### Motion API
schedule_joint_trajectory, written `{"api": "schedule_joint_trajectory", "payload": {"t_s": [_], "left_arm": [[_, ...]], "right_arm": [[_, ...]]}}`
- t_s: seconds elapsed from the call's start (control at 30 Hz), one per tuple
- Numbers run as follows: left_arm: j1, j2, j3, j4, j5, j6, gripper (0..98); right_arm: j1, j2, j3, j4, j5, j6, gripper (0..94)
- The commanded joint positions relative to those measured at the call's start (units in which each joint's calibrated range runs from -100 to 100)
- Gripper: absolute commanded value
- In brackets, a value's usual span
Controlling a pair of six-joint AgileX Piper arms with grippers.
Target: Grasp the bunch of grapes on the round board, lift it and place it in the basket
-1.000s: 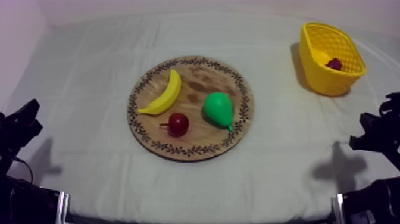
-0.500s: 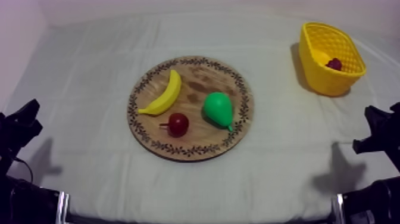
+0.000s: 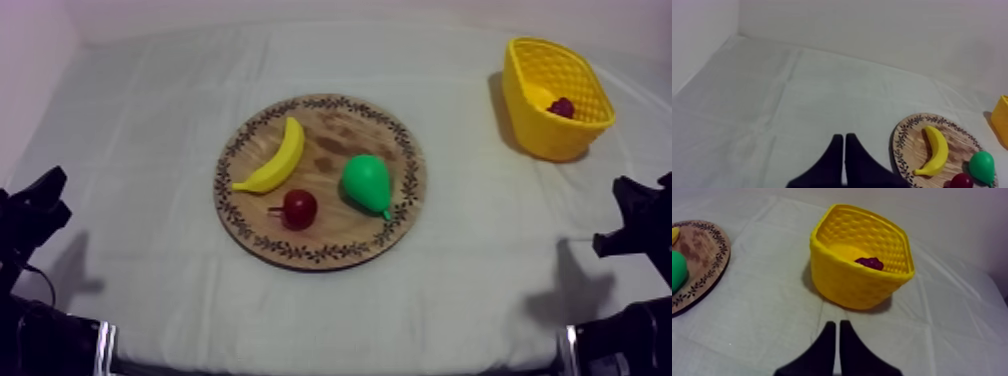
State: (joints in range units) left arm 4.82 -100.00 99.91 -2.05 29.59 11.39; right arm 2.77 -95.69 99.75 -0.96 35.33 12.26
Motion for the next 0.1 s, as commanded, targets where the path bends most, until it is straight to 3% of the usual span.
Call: {"api": "schedule_joint_trajectory", "payload": {"t_s": [0.0,0.07], "left_arm": [[0.0,0.0,0.0,-0.02,0.0,0.0,0.1],[0.0,0.0,0.0,-0.02,0.0,0.0,0.1]], "right_arm": [[0.0,0.0,0.0,0.0,0.1,0.0,0.6],[0.0,0.0,0.0,0.0,0.1,0.0,0.6]]}}
